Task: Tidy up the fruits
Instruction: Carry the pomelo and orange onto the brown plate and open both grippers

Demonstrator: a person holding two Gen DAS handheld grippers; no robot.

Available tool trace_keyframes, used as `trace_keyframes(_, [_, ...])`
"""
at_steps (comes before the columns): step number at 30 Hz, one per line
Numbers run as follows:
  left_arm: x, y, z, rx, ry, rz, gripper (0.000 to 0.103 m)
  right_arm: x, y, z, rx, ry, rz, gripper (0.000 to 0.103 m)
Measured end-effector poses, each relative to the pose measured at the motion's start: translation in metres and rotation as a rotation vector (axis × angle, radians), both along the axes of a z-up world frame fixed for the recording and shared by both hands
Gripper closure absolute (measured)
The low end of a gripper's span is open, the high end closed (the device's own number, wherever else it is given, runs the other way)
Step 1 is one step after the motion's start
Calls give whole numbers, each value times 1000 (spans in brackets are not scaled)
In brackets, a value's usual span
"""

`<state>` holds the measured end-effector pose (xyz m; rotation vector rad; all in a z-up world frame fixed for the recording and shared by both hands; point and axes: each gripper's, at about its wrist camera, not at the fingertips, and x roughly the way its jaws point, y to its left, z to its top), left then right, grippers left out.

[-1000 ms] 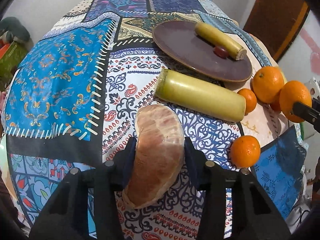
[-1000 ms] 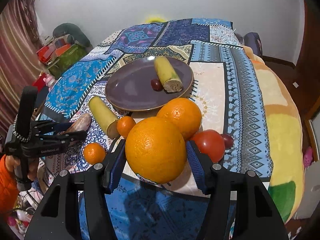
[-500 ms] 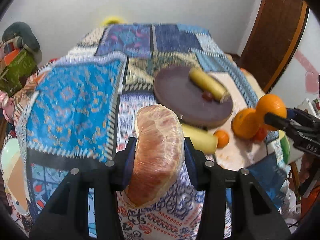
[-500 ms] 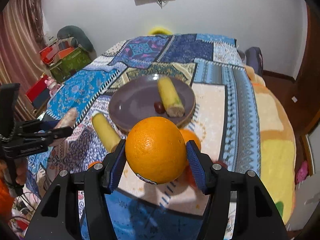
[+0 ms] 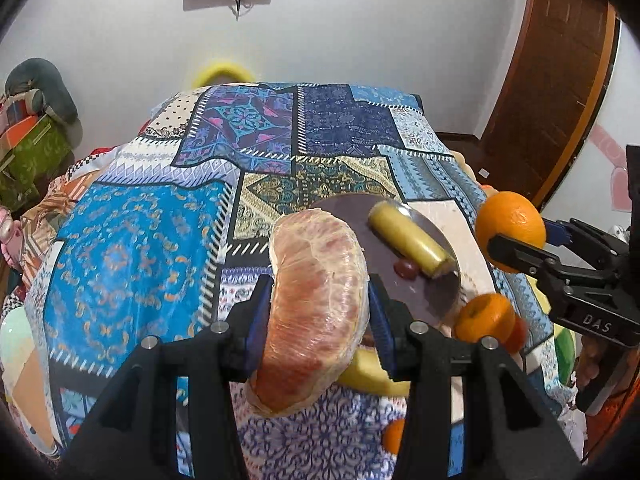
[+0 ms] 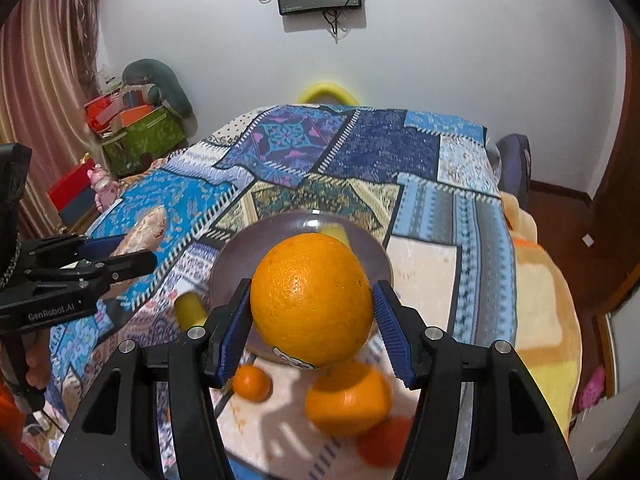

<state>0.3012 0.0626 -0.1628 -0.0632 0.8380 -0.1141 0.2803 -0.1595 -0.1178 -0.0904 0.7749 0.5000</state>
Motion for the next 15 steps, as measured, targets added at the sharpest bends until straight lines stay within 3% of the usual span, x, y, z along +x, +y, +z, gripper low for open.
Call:
trace_keyframes(8, [35,3,-7,-7,1,6,57,37,23,-8,-39,-11,52,47])
trace_keyframes(15, [62,4,-26,-28,33,10,57,71,44,-31,-75,65,118,47])
